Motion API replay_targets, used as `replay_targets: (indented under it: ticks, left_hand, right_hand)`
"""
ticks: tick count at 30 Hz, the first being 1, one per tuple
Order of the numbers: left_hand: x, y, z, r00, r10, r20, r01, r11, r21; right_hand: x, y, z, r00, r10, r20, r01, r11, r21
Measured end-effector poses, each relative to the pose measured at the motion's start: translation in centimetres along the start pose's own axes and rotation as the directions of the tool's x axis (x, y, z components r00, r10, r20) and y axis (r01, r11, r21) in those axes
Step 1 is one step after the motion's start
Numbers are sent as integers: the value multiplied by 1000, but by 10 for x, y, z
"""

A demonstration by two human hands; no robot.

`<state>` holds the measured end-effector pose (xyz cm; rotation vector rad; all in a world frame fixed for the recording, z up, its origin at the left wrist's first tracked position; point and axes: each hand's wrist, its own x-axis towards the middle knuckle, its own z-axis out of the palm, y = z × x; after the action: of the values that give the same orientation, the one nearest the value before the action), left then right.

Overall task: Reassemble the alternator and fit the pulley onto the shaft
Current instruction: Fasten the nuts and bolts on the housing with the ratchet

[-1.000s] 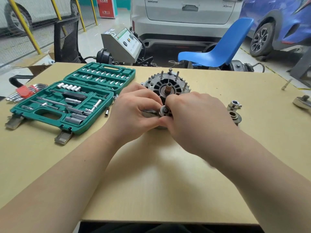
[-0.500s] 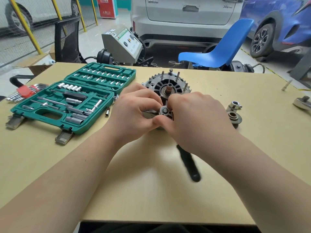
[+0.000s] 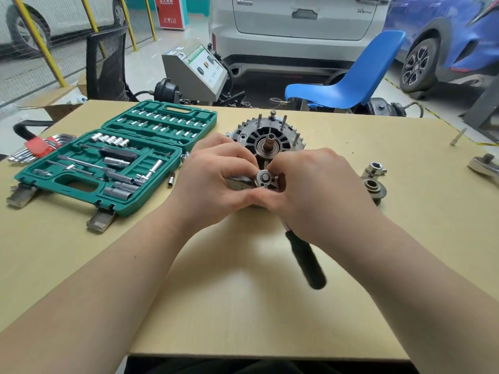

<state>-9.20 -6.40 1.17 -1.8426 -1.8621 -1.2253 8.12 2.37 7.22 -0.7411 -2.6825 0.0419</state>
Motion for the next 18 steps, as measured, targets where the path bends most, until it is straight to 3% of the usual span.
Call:
replay_targets:
  ticks: [7,13,18]
  left_hand:
    - [-1,4,-1,1000,-16,7,16,1000,-8]
    - [-1,1,-1,1000,-16,17,16,999,-29]
    - [-1,1,1,999,-17,-30,16,1000,-8]
  right_hand:
    - [-24,0,6,999,8,-50,-3,994,105]
    - [-10,9,-6,991,-137,-10,136,987,-82]
    - [-11,10,-8,997,-73,-25,73,997,-33]
